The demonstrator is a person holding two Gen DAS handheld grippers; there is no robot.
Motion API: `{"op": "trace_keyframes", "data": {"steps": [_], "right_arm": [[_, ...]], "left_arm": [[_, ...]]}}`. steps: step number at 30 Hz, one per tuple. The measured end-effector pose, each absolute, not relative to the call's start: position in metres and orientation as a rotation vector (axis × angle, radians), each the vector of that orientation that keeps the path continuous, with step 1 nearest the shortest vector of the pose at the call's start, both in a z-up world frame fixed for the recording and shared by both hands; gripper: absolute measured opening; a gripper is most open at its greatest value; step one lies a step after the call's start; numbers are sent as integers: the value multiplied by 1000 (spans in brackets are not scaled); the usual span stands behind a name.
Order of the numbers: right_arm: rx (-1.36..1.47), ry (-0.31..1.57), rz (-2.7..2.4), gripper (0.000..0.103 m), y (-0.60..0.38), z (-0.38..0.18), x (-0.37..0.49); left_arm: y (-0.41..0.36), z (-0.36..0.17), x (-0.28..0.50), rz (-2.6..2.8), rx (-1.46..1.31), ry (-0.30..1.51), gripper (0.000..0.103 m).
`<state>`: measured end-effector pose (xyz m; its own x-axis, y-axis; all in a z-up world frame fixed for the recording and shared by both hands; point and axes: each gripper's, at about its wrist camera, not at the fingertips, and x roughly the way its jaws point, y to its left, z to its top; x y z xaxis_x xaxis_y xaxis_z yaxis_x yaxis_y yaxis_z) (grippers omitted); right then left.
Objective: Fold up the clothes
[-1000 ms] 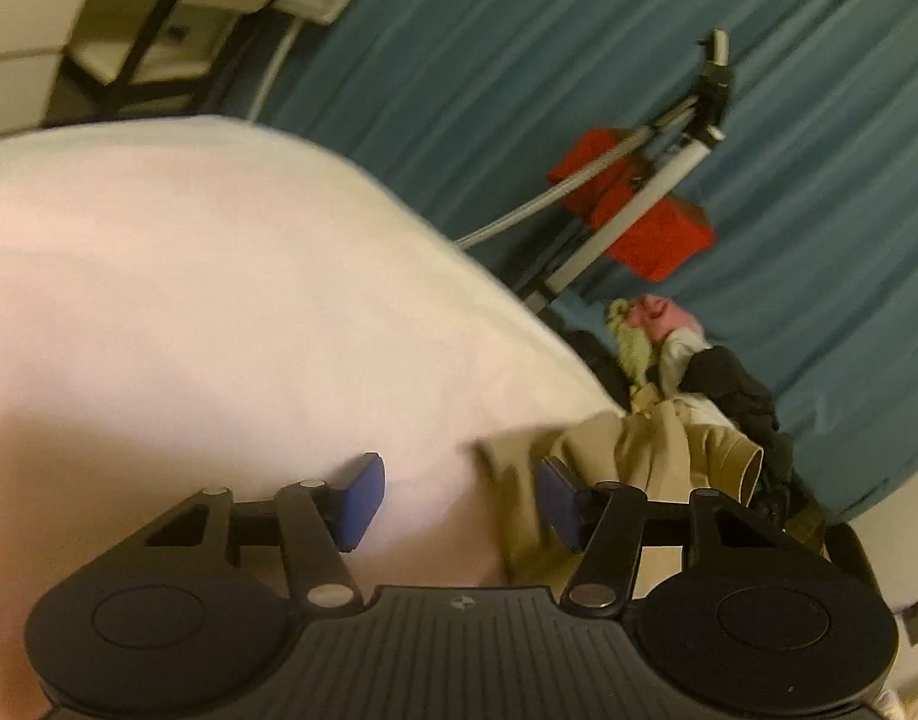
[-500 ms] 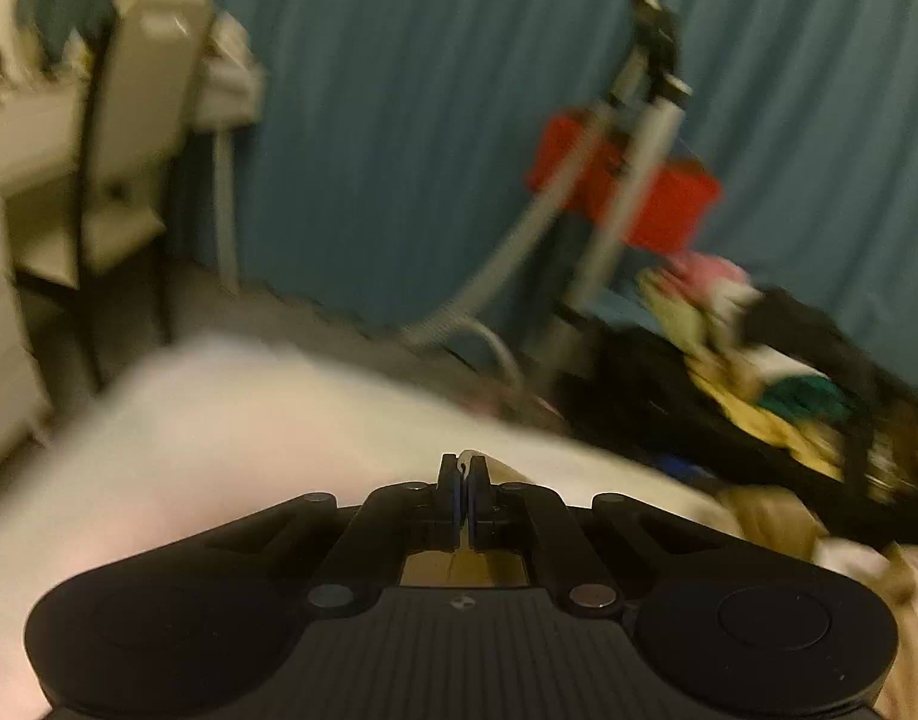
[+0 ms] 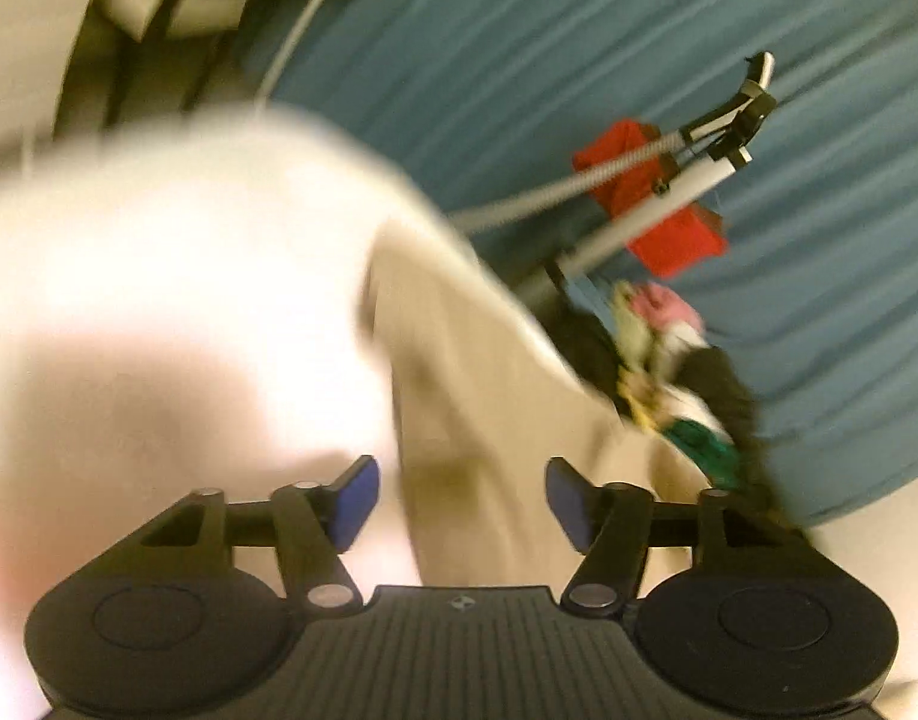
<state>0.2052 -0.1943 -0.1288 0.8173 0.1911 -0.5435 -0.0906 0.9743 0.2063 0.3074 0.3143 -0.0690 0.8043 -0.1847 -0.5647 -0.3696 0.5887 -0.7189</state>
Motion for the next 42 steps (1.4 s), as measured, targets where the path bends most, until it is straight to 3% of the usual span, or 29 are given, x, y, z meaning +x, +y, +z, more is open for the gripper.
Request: {"op": "trace_keyframes", "data": {"steps": [3, 7, 9, 14, 17, 18, 24, 30, 33, 40, 42], "right_arm": [[184, 594, 150, 84, -197, -128, 200], [186, 593, 151, 84, -197, -128, 196], [180, 593, 153, 84, -196, -129, 196], [190, 602, 161, 85, -196, -136, 202], [201, 605, 163, 85, -197, -139, 205], [203, 605, 163, 85, -197, -140, 206], [198, 601, 164, 85, -196, -141, 207], [191, 600, 159, 84, -197, -140, 207], [182, 600, 157, 84, -196, -139, 206], [183, 601, 157, 84, -196, -138, 204], [185, 602, 157, 84, -197, -138, 204]], "left_arm": [[303, -101, 298, 40, -1101, 688, 75], [290, -110, 304, 72, -1149, 580, 85], [287, -113, 311, 69, -1195, 538, 84], [283, -114, 327, 128, -1254, 489, 67], [287, -121, 331, 125, -1290, 509, 33], [288, -124, 332, 124, -1301, 516, 8], [319, -115, 312, 232, -1250, 544, 5], [360, -79, 281, 369, -1162, 456, 2], [378, -69, 269, 355, -1148, 461, 12], [334, -91, 241, 128, -1201, 530, 72], [316, -107, 253, 87, -1243, 560, 79]]}}
